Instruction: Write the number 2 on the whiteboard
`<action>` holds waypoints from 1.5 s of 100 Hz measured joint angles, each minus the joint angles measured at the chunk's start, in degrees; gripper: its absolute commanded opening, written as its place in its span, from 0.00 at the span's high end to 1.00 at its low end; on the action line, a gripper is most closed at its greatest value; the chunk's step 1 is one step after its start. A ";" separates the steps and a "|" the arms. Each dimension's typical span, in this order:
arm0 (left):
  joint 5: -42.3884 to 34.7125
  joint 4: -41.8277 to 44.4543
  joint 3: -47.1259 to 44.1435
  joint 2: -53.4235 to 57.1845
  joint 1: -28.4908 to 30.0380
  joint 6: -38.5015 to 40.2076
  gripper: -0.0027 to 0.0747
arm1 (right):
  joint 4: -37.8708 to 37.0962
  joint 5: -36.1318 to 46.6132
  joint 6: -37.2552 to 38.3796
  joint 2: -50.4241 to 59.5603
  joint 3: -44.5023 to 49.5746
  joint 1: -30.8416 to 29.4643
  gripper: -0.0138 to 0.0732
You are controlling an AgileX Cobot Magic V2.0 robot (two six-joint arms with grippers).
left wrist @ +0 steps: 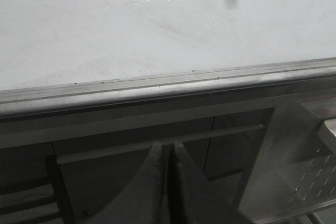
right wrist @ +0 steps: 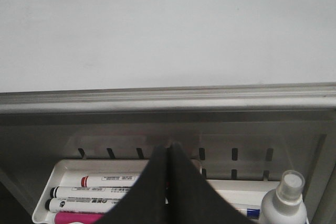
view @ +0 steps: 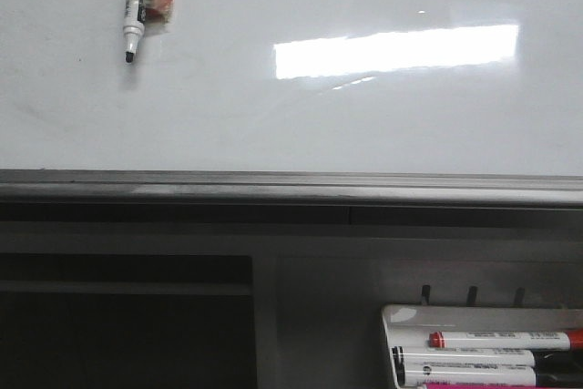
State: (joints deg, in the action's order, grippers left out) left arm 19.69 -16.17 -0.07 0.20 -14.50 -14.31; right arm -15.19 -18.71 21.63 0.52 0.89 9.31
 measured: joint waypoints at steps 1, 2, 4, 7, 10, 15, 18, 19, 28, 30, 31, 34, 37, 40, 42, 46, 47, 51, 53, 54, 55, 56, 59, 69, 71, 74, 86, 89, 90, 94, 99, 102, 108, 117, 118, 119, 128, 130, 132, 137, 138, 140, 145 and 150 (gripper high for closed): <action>0.00 0.00 0.00 0.00 0.00 0.00 0.99 | 0.00 0.00 0.00 0.00 0.00 0.00 0.92; 0.00 0.00 0.00 0.00 0.00 0.00 0.99 | 0.00 0.00 0.00 0.00 0.00 0.00 0.92; 0.00 0.00 0.00 0.00 0.00 0.00 0.99 | 0.00 0.00 0.00 0.00 0.00 0.00 0.92; 0.00 0.00 0.00 0.00 0.00 0.00 0.99 | 0.00 0.00 0.00 0.00 0.00 0.00 0.92; 0.00 0.00 0.00 0.00 0.00 0.00 0.99 | 0.00 0.00 0.00 0.00 0.00 0.00 0.92; 0.00 0.00 0.00 0.00 0.00 0.00 0.99 | 0.00 0.00 0.00 0.00 0.00 0.00 0.92; 0.00 0.00 0.00 0.00 0.00 0.00 0.99 | 0.00 0.00 0.00 0.00 0.00 0.00 0.92; 0.00 0.00 0.00 0.00 0.00 0.00 0.99 | 0.00 0.00 0.00 0.00 0.00 0.00 0.92; 0.00 0.00 0.00 0.00 0.00 0.00 0.99 | 0.00 0.00 0.00 0.00 0.00 0.00 0.92; 0.00 0.00 0.00 0.00 0.00 0.00 0.99 | 0.00 0.00 0.00 0.00 0.00 0.00 0.92; 0.00 0.00 0.00 0.00 0.00 0.00 0.99 | 0.00 0.00 0.00 0.00 0.00 0.00 0.92; 0.00 0.00 0.00 0.00 0.00 0.00 0.99 | 0.00 0.00 0.00 0.00 0.00 0.00 0.92; 0.00 0.00 0.00 0.00 0.00 0.00 0.99 | 0.00 0.00 0.00 0.00 0.00 0.00 0.92; 0.00 0.00 0.00 0.00 0.00 0.00 0.99 | 0.00 0.00 0.00 0.00 0.00 0.00 0.92; 0.00 0.00 0.00 0.00 0.00 0.00 0.99 | 0.00 0.00 0.00 0.00 0.00 0.00 0.92; 0.00 0.00 0.00 0.00 0.00 0.00 0.99 | 0.00 0.00 0.00 0.00 0.00 0.00 0.92; 0.00 0.00 0.00 0.00 0.00 0.00 0.99 | 0.00 0.00 0.00 0.00 0.00 0.00 0.92; 0.00 0.00 0.00 0.00 0.00 0.00 0.99 | 0.00 0.00 0.00 0.00 0.00 0.00 0.92; 0.00 0.00 0.00 0.00 0.00 0.00 0.99 | 0.00 0.00 0.00 0.00 0.00 0.00 0.92; 0.00 0.00 0.00 0.00 0.00 0.00 0.99 | 0.00 0.00 0.00 0.00 0.00 0.00 0.92; 0.00 0.00 0.00 0.00 0.00 0.00 0.99 | 0.00 0.00 0.00 0.00 0.00 0.00 0.92; 0.00 0.00 0.00 0.00 0.00 0.00 0.99 | 0.00 0.00 0.00 0.00 0.00 0.00 0.92; 0.00 0.00 0.00 0.00 0.00 0.00 0.99 | 0.00 0.00 0.00 0.00 0.00 0.00 0.92; 0.00 0.00 0.00 0.00 0.00 0.00 0.99 | 0.00 0.00 0.00 0.00 0.00 0.00 0.92; 0.00 0.00 0.00 0.00 0.00 0.00 0.99 | 0.00 0.00 0.00 0.00 0.00 0.00 0.92; 0.00 0.00 0.00 0.00 0.00 0.00 0.99 | 0.00 0.00 0.00 0.00 0.00 0.00 0.92; 0.00 0.47 0.00 0.00 0.00 0.00 0.99 | -0.11 0.00 0.00 0.00 0.00 0.00 0.92; -0.15 0.47 0.00 0.00 0.00 0.00 0.99 | -0.05 0.16 0.00 0.00 0.00 0.00 0.92; -0.32 0.47 0.00 0.00 0.00 0.00 0.99 | -0.05 0.35 0.00 0.00 0.00 0.00 0.92; -1.04 -1.49 0.00 0.00 0.00 0.00 0.99 | -0.14 1.10 0.00 0.00 0.00 0.00 0.92; -2.37 -7.79 0.00 0.00 0.00 0.33 0.99 | 0.95 3.60 0.00 0.00 0.00 0.00 0.92; -3.74 -13.08 0.00 0.00 0.00 0.48 0.99 | 2.88 5.87 0.00 0.00 0.00 0.00 0.92; -5.98 -25.82 0.00 0.00 0.00 0.61 0.99 | 7.78 11.52 0.00 0.00 0.00 0.00 0.92; -10.34 -40.56 0.00 0.00 0.00 0.84 0.99 | 17.14 20.52 0.10 0.00 0.00 0.00 0.92; -10.71 -41.48 0.00 0.00 0.00 0.94 0.99 | 18.50 21.58 0.10 0.00 0.00 0.00 0.92; -11.43 -42.40 0.00 0.00 0.00 0.87 0.99 | 19.16 22.07 0.10 0.00 0.00 0.00 0.92; -14.54 -52.10 0.00 0.00 0.00 1.10 0.99 | 26.32 26.24 0.20 0.00 0.00 0.00 0.92; -14.83 -53.57 0.00 0.00 0.00 1.10 0.99 | 27.56 26.71 0.20 0.00 0.00 0.00 0.92; -14.97 -54.72 0.00 0.00 0.00 1.10 0.99 | 28.55 27.10 0.20 0.00 0.00 0.00 0.92; -14.80 -55.95 0.10 0.00 0.00 1.10 0.99 | 30.12 27.29 0.32 0.00 0.00 -0.10 0.92; -14.69 -56.04 0.21 0.00 0.00 1.10 0.99 | 30.26 27.29 0.32 0.00 0.00 -0.09 0.92; -14.29 -56.04 0.21 0.00 0.00 1.10 0.99 | 30.67 26.91 0.32 0.00 0.00 -0.09 0.92; -12.72 -54.50 1.06 0.00 0.00 0.37 0.99 | 31.07 24.29 0.32 0.00 -0.78 -0.09 0.92; -10.42 -51.22 2.82 0.00 0.00 -0.54 0.99 | 30.80 20.22 0.32 0.00 -2.96 -0.09 0.89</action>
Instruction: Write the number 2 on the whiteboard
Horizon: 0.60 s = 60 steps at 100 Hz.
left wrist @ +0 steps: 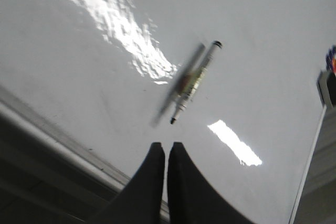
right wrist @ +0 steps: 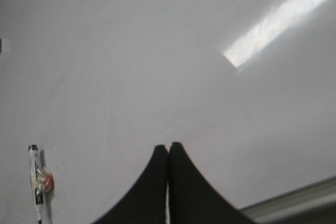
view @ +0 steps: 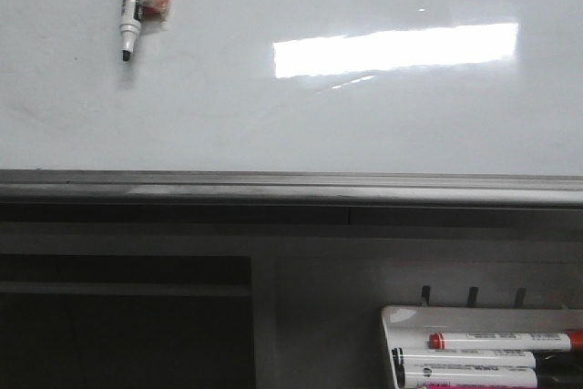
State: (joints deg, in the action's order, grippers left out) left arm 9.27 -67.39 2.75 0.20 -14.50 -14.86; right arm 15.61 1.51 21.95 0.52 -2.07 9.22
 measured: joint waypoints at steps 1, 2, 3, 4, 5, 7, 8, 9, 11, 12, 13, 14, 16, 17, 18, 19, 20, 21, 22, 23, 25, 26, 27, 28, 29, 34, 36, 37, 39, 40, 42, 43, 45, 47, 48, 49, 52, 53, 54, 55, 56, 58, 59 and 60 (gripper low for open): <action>0.80 0.58 0.35 0.00 0.00 -0.23 0.99 | -0.34 -1.51 0.00 0.00 -0.39 0.00 0.88; 1.19 1.93 0.71 0.00 0.00 -0.26 0.99 | -0.57 -1.83 0.00 0.00 -0.78 0.00 0.87; 1.55 2.65 1.49 0.00 0.00 -0.52 0.99 | -1.00 -3.00 0.00 0.00 -1.62 0.00 0.86; 2.36 3.40 1.92 -0.12 0.00 -0.53 0.99 | -1.28 -3.60 0.00 0.00 -2.05 0.00 0.84; 2.78 4.95 2.85 -0.31 0.00 -0.63 0.99 | -1.56 -4.75 0.00 0.00 -2.94 0.00 0.83; 4.05 7.55 4.33 -0.60 0.00 -0.79 0.98 | -2.39 -5.78 -0.15 0.00 -4.34 0.00 0.79; 4.95 8.40 4.86 -1.02 0.00 -0.94 0.97 | -2.94 -6.81 -0.15 0.00 -4.83 0.00 0.78; 5.43 10.23 5.38 -1.27 0.00 -0.95 0.96 | -3.22 -7.30 -0.27 0.00 -5.31 0.00 0.75; 6.88 12.96 7.02 -2.19 0.00 -0.95 0.93 | -4.00 -8.65 -0.40 -0.15 -6.79 0.00 0.70; 7.37 13.86 8.17 -2.91 0.00 -1.03 0.92 | -4.24 -9.50 -0.57 -0.33 -7.75 0.00 0.68; 8.42 14.77 8.74 -3.33 0.00 -1.03 0.89 | -4.64 -9.88 -0.67 -0.44 -8.22 0.00 0.67; 8.94 16.56 9.88 -3.74 0.00 -1.17 0.87 | -4.83 -10.27 -0.95 -0.72 -9.18 0.00 0.63; 10.55 19.13 11.03 -5.08 0.00 -1.18 0.82 | -5.25 -11.31 -1.43 -1.24 -10.11 0.00 0.58; 11.08 19.96 12.16 -6.06 0.00 -1.36 0.80 | -5.49 -11.91 -1.60 -1.44 -11.04 0.00 0.57; 12.11 21.52 12.74 -6.57 0.00 -1.33 0.75 | -5.61 -12.23 -1.76 -1.66 -11.48 0.00 0.54; 12.63 22.26 13.89 -7.61 0.00 -1.33 0.72 | -5.74 -12.84 -2.07 -2.13 -12.34 0.00 0.52; 13.68 23.00 14.44 -8.18 0.00 -1.46 0.67 | -5.89 -13.14 -2.22 -2.35 -12.77 0.00 0.49; 14.15 24.34 15.53 -8.74 0.00 -1.56 0.65 | -6.00 -13.43 -2.57 -2.86 -13.60 0.00 0.48; 15.07 24.97 16.07 -9.86 0.00 -1.80 0.62 | -6.14 -14.00 -2.73 -3.11 -14.00 0.00 0.47; 15.51 26.12 16.60 -10.43 0.00 -1.94 0.57 | -6.15 -14.29 -3.09 -3.64 -14.38 0.00 0.44; 16.72 27.52 18.15 -12.20 0.00 -2.44 0.50 | -6.39 -15.09 -3.38 -4.20 -15.52 0.00 0.41; 17.07 27.92 19.12 -13.39 0.00 -2.64 0.48 | -6.39 -15.63 -3.61 -4.76 -16.23 0.00 0.40; 17.68 28.29 19.58 -14.01 0.00 -3.05 0.44 | -6.39 -15.89 -3.74 -5.05 -16.58 0.00 0.39; 17.95 28.91 20.47 -14.62 0.00 -3.30 0.42 | -6.51 -16.16 -3.99 -5.65 -17.24 0.00 0.38; 18.45 29.14 20.90 -15.82 0.00 -3.75 0.41 | -6.49 -16.71 -3.99 -5.95 -17.57 0.00 0.38; 19.66 30.11 23.68 -20.12 0.00 -5.36 0.33 | -6.63 -18.46 -4.59 -8.03 -19.56 0.00 0.37; 19.92 30.21 24.75 -21.94 0.00 -6.12 0.33 | -6.75 -19.05 -4.87 -8.90 -20.27 0.00 0.37; 19.97 30.21 25.08 -22.54 0.00 -6.40 0.33 | -6.75 -19.24 -5.01 -9.46 -20.49 0.00 0.37; 20.11 30.02 26.06 -24.39 0.00 -7.41 0.33 | -6.75 -19.74 -5.04 -10.03 -21.09 0.00 0.37; 20.11 29.88 26.70 -25.58 0.00 -7.77 0.33 | -6.75 -19.99 -5.15 -10.55 -21.45 0.00 0.37; 20.25 29.49 27.61 -26.79 0.00 -9.06 0.34 | -6.75 -20.22 -5.31 -11.31 -21.88 0.00 0.37; 20.38 29.33 27.91 -28.01 0.00 -10.02 0.34 | -6.75 -20.33 -5.31 -11.53 -22.01 0.00 0.37; 20.36 28.65 28.74 -29.82 0.00 -11.10 0.35 | -6.75 -20.63 -5.41 -12.19 -22.23 0.00 0.37; 20.47 27.82 29.57 -31.61 0.00 -12.84 0.36 | -6.75 -20.83 -5.41 -12.79 -22.57 0.00 0.37; 20.45 27.50 29.84 -32.23 0.00 -14.02 0.37 | -6.75 -20.90 -5.44 -12.98 -22.59 0.00 0.37; 20.45 26.87 30.36 -33.44 0.00 -14.62 0.37 | -6.75 -20.88 -5.44 -13.34 -22.69 0.00 0.37; 20.45 25.55 31.40 -35.80 0.00 -16.88 0.39 | -6.75 -21.02 -5.54 -13.99 -22.83 0.00 0.37; 20.45 24.89 31.65 -36.39 0.00 -17.90 0.39 | -6.75 -21.02 -5.53 -14.13 -22.83 0.00 0.37; 20.45 24.59 32.18 -37.56 0.00 -18.37 0.39 | -6.75 -21.02 -5.53 -14.38 -22.92 0.00 0.37; 20.45 24.29 32.45 -38.15 0.00 -19.22 0.40 | -6.75 -21.02 -5.53 -14.50 -22.92 0.00 0.37; 20.45 23.74 32.98 -39.32 -0.11 -19.61 0.40 | -6.75 -21.14 -5.53 -14.73 -22.92 0.00 0.37; 20.31 23.03 33.51 -40.49 -0.39 -20.60 0.40 | -6.75 -21.29 -5.53 -15.01 -22.92 0.00 0.37; 20.30 22.83 34.04 -41.65 -0.42 -20.87 0.40 | -6.75 -21.29 -5.53 -15.11 -22.92 0.00 0.37; 20.16 22.46 34.31 -42.24 -0.67 -21.38 0.40 | -6.75 -21.45 -5.53 -15.29 -22.92 0.00 0.37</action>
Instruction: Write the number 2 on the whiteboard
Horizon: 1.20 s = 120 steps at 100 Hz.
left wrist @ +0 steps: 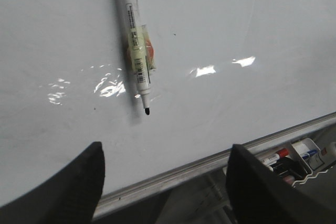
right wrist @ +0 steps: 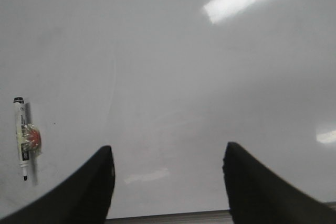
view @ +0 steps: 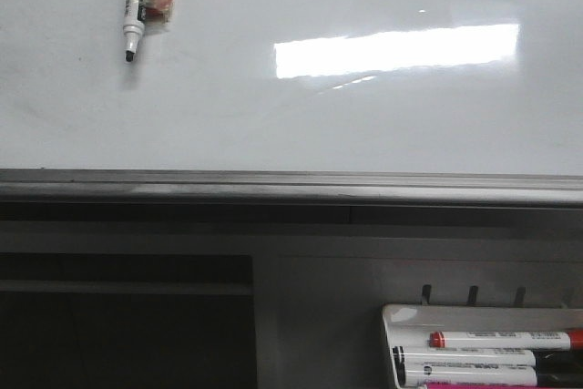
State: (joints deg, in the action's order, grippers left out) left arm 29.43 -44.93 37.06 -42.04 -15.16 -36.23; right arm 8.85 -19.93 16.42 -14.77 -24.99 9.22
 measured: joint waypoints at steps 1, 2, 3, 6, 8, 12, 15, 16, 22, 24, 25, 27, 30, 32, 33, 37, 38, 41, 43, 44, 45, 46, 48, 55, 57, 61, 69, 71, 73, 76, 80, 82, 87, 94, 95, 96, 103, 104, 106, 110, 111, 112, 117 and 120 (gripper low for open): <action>0.02 -0.16 0.55 -1.17 -0.11 -0.20 0.40 | 0.00 -0.01 0.00 -0.02 0.00 0.00 0.37; -0.19 -0.29 0.82 -1.74 -0.23 -0.56 0.40 | 0.00 -0.17 0.00 -0.14 0.00 0.00 0.37; -0.29 -0.54 1.38 -2.87 -0.46 -0.70 0.40 | 0.00 -0.17 0.00 -0.16 0.00 0.00 0.37; -0.42 -0.94 2.50 -5.06 -0.88 -1.25 0.40 | 0.00 -0.41 0.00 -0.46 0.00 0.00 0.37; -0.73 -1.11 3.36 -6.75 -1.23 -1.57 0.40 | 0.00 -0.42 0.00 -0.57 0.00 0.00 0.37; -1.11 -1.41 4.76 -9.59 -1.88 -1.92 0.40 | 0.00 -0.70 -0.11 -0.67 0.00 0.00 0.37; -1.37 -1.69 6.10 -12.35 -2.31 -2.07 0.40 | 0.00 -0.83 -0.11 -0.67 0.00 0.00 0.37; -1.37 -1.68 6.36 -12.88 -2.42 -2.07 0.40 | 0.00 -0.83 -0.11 -0.67 0.00 0.00 0.37; -1.80 -1.81 8.68 -17.54 -3.36 -2.15 0.40 | 0.00 -0.83 -0.11 -0.67 0.00 0.00 0.37; -1.80 -1.91 9.44 -18.98 -3.67 -2.20 0.40 | 0.00 -0.83 -0.11 -0.67 0.00 0.00 0.37; -1.93 -1.89 9.68 -19.45 -3.69 -2.29 0.40 | 0.00 -0.83 -0.11 -0.67 0.00 0.00 0.37; -1.93 -1.89 10.40 -20.84 -4.06 -2.29 0.40 | 0.00 -0.83 -0.21 -0.67 0.00 0.00 0.37; -2.03 -1.89 11.32 -22.62 -4.39 -2.29 0.40 | 0.00 -0.94 -0.21 -0.67 0.00 0.00 0.37; -2.16 -1.89 11.98 -23.88 -4.72 -2.34 0.40 | 0.00 -0.94 -0.21 -0.67 0.00 0.00 0.37; -2.31 -1.89 12.19 -24.29 -4.92 -2.34 0.40 | 0.00 -0.94 -0.21 -0.67 0.00 0.00 0.37; -2.79 -1.94 13.38 -26.62 -5.24 -2.43 0.40 | 0.00 -0.94 -0.21 -0.67 0.00 0.00 0.37; -2.90 -1.94 13.75 -27.33 -5.39 -2.43 0.40 | 0.00 -0.94 -0.21 -0.67 0.00 0.00 0.37; -3.22 -2.04 14.41 -28.67 -5.54 -2.43 0.40 | 0.00 -0.94 -0.21 -0.67 0.00 0.00 0.37; -3.39 -2.04 14.87 -29.62 -5.70 -2.43 0.40 | 0.00 -0.94 -0.21 -0.67 0.00 0.00 0.37; -3.55 -2.04 15.00 -29.92 -5.70 -2.43 0.40 | 0.00 -1.04 -0.21 -0.67 0.00 0.00 0.37; -3.58 -2.04 15.26 -30.51 -5.84 -2.43 0.40 | 0.00 -1.04 -0.21 -0.67 0.00 0.00 0.37; -3.66 -2.04 15.38 -30.79 -5.84 -2.53 0.40 | 0.00 -1.04 -0.21 -0.67 0.00 0.00 0.37; -3.83 -2.08 15.68 -31.61 -5.92 -2.47 0.40 | 0.00 -1.04 -0.21 -0.67 0.00 0.00 0.37; -4.80 -2.08 16.30 -33.98 -5.92 -2.47 0.40 | 0.00 -1.04 -0.31 -0.67 0.00 0.00 0.37; -5.14 -2.08 16.40 -34.60 -5.92 -2.47 0.40 | 0.00 -1.04 -0.31 -0.67 0.00 0.00 0.37; -5.84 -2.08 16.40 -35.50 -5.92 -2.47 0.43 | 0.00 -1.04 -0.31 -0.67 0.00 0.00 0.37; -6.32 -2.34 16.52 -36.91 -5.92 -2.47 0.50 | 0.00 -1.04 -0.31 -0.67 0.00 0.00 0.37; -6.42 -2.48 16.66 -37.05 -5.98 -2.47 0.52 | 0.00 -1.04 -0.31 -0.67 0.00 0.00 0.37; -6.58 -2.63 16.64 -37.15 -6.08 -2.47 0.55 | 0.00 -1.04 -0.31 -0.67 0.00 0.00 0.37; -6.80 -2.77 16.64 -37.31 -6.07 -2.47 0.57 | 0.00 -1.04 -0.31 -0.67 0.00 0.00 0.37; -7.41 -2.80 16.75 -37.53 -6.07 -2.47 0.59 | 0.00 -1.04 -0.31 -0.67 0.00 0.00 0.37; -7.70 -2.89 16.75 -37.53 -6.07 -2.47 0.60 | 0.00 -1.04 -0.31 -0.67 0.00 0.00 0.37; -8.20 -3.00 16.75 -37.65 -6.07 -2.47 0.64 | 0.00 -1.04 -0.31 -0.67 0.00 0.00 0.37; -8.89 -3.00 16.75 -37.65 -6.07 -2.47 0.76 | 0.00 -1.04 -0.31 -0.67 0.00 0.00 0.37; -8.99 -3.00 16.75 -37.65 -6.07 -2.47 0.80 | 0.00 -1.04 -0.31 -0.67 0.00 0.00 0.37; -9.00 -3.00 16.75 -37.65 -6.07 -2.47 0.83 | 0.00 -1.04 -0.31 -0.67 0.00 0.00 0.37; -9.28 -3.00 16.75 -37.89 -6.07 -2.47 0.99 | 0.00 -1.04 -0.31 -0.67 0.00 0.00 0.37; -9.28 -3.00 16.75 -37.89 -6.07 -2.47 0.99 | 0.00 -1.15 -0.31 -0.67 0.00 0.00 0.37; -9.28 -3.00 16.75 -38.01 -6.07 -2.47 0.99 | 0.00 -1.28 -0.44 -0.67 0.00 0.00 0.37; -9.03 -3.00 16.83 -38.01 -6.07 -2.47 0.99 | 0.44 -1.60 -1.12 -0.67 -0.37 0.00 0.37; -9.03 -3.00 16.83 -37.90 -6.07 -2.47 0.99 | 0.73 -1.88 -1.67 -0.67 -0.57 0.00 0.37; -8.92 -3.00 16.83 -37.89 -6.07 -2.47 0.99 | 0.89 -2.03 -2.00 -0.67 -0.67 0.00 0.37; -8.83 -2.87 16.83 -37.54 -6.07 -2.47 0.99 | 2.95 -2.66 -5.24 -0.83 -1.60 0.64 0.37; -8.69 -2.80 16.83 -36.99 -6.07 -2.56 0.99 | 4.65 -3.07 -8.37 -0.95 -2.50 1.11 0.37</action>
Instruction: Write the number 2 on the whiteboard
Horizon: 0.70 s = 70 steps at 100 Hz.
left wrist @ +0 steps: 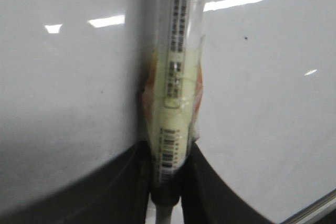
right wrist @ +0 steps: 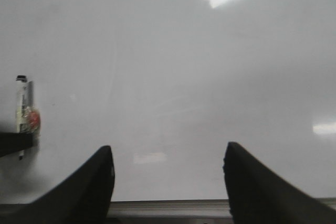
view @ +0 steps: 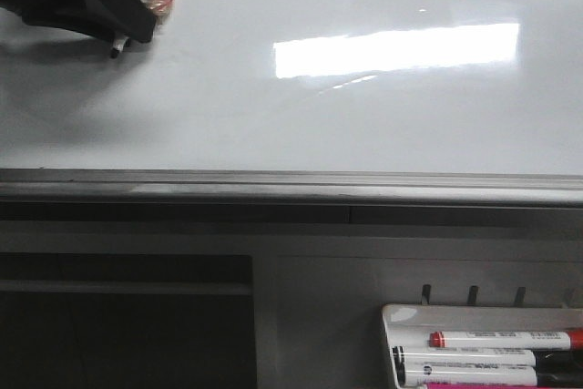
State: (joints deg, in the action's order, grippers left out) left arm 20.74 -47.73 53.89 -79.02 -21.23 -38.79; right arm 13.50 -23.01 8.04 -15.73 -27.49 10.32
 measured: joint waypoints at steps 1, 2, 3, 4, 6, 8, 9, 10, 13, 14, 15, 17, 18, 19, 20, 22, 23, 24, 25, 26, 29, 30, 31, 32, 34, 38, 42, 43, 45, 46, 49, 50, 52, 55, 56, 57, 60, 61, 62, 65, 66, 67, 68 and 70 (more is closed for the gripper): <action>0.00 0.00 0.00 0.14 0.00 0.00 0.99 | 1.00 -0.08 -0.71 -0.12 -0.21 0.13 0.37; 0.17 0.00 0.00 0.45 0.00 0.00 0.99 | 1.50 -0.18 -2.20 -0.30 -0.42 0.40 0.37; 0.17 0.00 0.00 0.64 0.00 -0.20 0.99 | 2.59 -0.36 -2.99 -0.33 -0.86 0.56 0.37; 0.30 0.12 0.00 0.83 0.00 -0.34 0.99 | 3.17 -0.39 -3.77 -0.62 -1.07 0.88 0.37; 0.56 0.12 0.00 1.53 0.00 -0.84 0.99 | 5.00 -0.81 -6.38 -1.03 -1.77 1.40 0.37; 0.87 0.12 0.00 2.34 0.00 -1.56 0.99 | 6.97 -1.25 -9.17 -1.35 -2.50 1.77 0.37; 1.01 0.12 0.00 2.96 0.00 -1.88 0.99 | 7.68 -1.42 -11.17 -1.71 -2.76 2.15 0.37; 1.17 0.12 0.00 3.28 0.00 -2.56 0.99 | 9.06 -1.84 -12.20 -1.91 -3.30 2.35 0.37; 2.38 0.12 0.00 4.67 0.00 -4.20 0.99 | 11.94 -2.80 -16.46 -3.06 -4.44 3.42 0.37; 2.68 0.12 0.00 5.40 0.00 -4.67 0.99 | 12.65 -3.35 -18.65 -3.32 -5.03 3.64 0.37; 3.30 0.12 0.00 5.78 0.00 -5.69 0.99 | 14.12 -3.64 -19.77 -3.60 -5.35 3.86 0.37; 4.04 0.12 0.00 6.96 0.00 -7.34 0.99 | 16.30 -4.60 -23.13 -4.51 -6.26 4.53 0.37; 4.87 0.12 0.00 7.36 -0.10 -7.97 0.99 | 17.02 -4.95 -24.23 -5.19 -6.56 4.98 0.37; 5.28 0.12 0.00 8.15 -0.04 -8.57 0.99 | 18.45 -5.68 -26.50 -5.55 -7.17 5.22 0.37; 6.18 0.12 0.00 8.55 -0.17 -9.91 0.99 | 19.15 -6.06 -27.61 -6.28 -7.49 5.67 0.37; 7.62 0.25 0.00 9.73 -0.27 -12.02 0.99 | 21.14 -7.22 -30.95 -7.06 -8.38 6.14 0.37; 8.13 0.36 0.00 10.52 -0.39 -12.77 0.99 | 21.80 -7.61 -33.15 -7.85 -8.68 6.59 0.37; 8.68 0.34 0.00 10.92 -0.38 -14.22 0.99 | 23.06 -8.42 -34.25 -8.26 -9.28 6.82 0.37; 9.80 0.46 0.00 11.32 -0.65 -14.93 0.99 | 23.70 -8.82 -35.32 -9.14 -9.57 7.28 0.37; 10.36 0.48 0.00 12.13 -0.74 -15.66 0.99 | 24.94 -9.64 -37.44 -9.59 -10.16 7.50 0.37; 13.31 0.70 0.00 13.74 -1.27 -19.27 0.99 | 27.26 -11.22 -41.43 -11.43 -11.29 8.36 0.37; 13.91 0.81 0.00 14.51 -1.58 -20.02 0.99 | 27.83 -11.61 -43.36 -12.38 -11.57 8.78 0.37; 14.55 0.81 0.00 14.89 -1.74 -21.41 0.99 | 28.93 -12.31 -44.28 -12.86 -12.11 8.98 0.37; 15.79 1.04 0.00 15.26 -2.08 -22.11 0.99 | 29.47 -12.65 -45.13 -13.84 -12.36 9.41 0.37; 17.50 1.33 0.00 16.38 -2.64 -24.15 0.99 | 30.98 -13.59 -47.62 -15.31 -13.12 10.03 0.37; 20.13 2.04 0.00 18.49 -3.62 -27.86 0.99 | 33.55 -15.04 -51.86 -17.74 -14.58 10.96 0.37; 22.98 3.13 0.00 20.39 -4.92 -30.65 0.99 | 35.18 -16.10 -55.33 -20.67 -16.00 12.03 0.37; 23.80 3.37 0.00 20.69 -5.13 -31.65 0.99 | 35.68 -16.23 -55.85 -21.14 -16.24 12.39 0.37; 24.53 4.11 0.00 21.55 -5.77 -33.04 0.99 | 36.31 -16.56 -57.25 -22.52 -16.94 12.78 0.37; 25.18 4.67 0.00 21.83 -6.19 -33.45 0.99 | 36.47 -16.67 -57.70 -23.42 -17.17 13.18 0.37; 26.29 6.00 0.00 23.16 -7.02 -34.88 0.99 | 36.98 -17.08 -59.62 -25.19 -18.33 14.03 0.37; 26.71 6.36 0.00 23.41 -7.21 -35.44 0.99 | 37.21 -17.14 -59.96 -25.61 -18.56 14.49 0.37; 27.13 7.44 0.00 24.10 -7.79 -36.07 0.99 | 37.36 -17.17 -60.88 -26.85 -19.25 14.98 0.37; 28.11 9.36 0.00 24.92 -8.74 -36.73 0.99 | 37.52 -17.27 -61.83 -28.77 -20.16 16.28 0.37; 28.25 9.76 0.00 25.30 -8.92 -36.85 0.99 | 37.52 -17.27 -62.27 -29.14 -20.62 16.58 0.37; 28.52 10.14 0.00 25.49 -9.10 -37.10 0.99 | 37.64 -17.27 -62.50 -29.49 -20.84 17.20 0.37; 28.92 12.01 0.00 26.17 -9.88 -37.38 0.99 | 37.64 -17.27 -63.16 -31.20 -21.72 18.59 0.37; 28.93 12.35 0.00 26.47 -10.02 -37.49 0.99 | 37.64 -17.27 -63.44 -31.55 -22.13 18.95 0.37; 29.10 12.98 0.00 26.61 -10.29 -37.63 0.99 | 37.64 -17.16 -63.58 -32.21 -22.33 19.75 0.37; 29.49 14.14 0.00 27.21 -10.73 -37.90 0.99 | 37.64 -16.85 -64.18 -33.52 -23.07 21.49 0.37; 29.51 14.35 0.00 27.32 -10.74 -38.00 0.99 | 37.64 -16.59 -64.19 -33.83 -23.41 21.97 0.37; 29.69 14.82 0.00 27.42 -11.01 -38.01 0.99 | 37.64 -16.44 -64.32 -34.43 -23.57 22.93 0.37; 29.81 15.04 0.00 27.58 -11.09 -38.01 0.99 | 37.64 -16.03 -64.35 -34.72 -23.86 23.42 0.37; 29.93 15.56 0.00 27.74 -11.24 -38.12 0.99 | 37.53 -15.56 -64.62 -35.55 -24.28 24.99 0.37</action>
State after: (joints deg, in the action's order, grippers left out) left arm 50.67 -32.17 53.89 -51.29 -32.47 -76.91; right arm 51.03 -38.57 -56.58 -51.28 -51.77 35.31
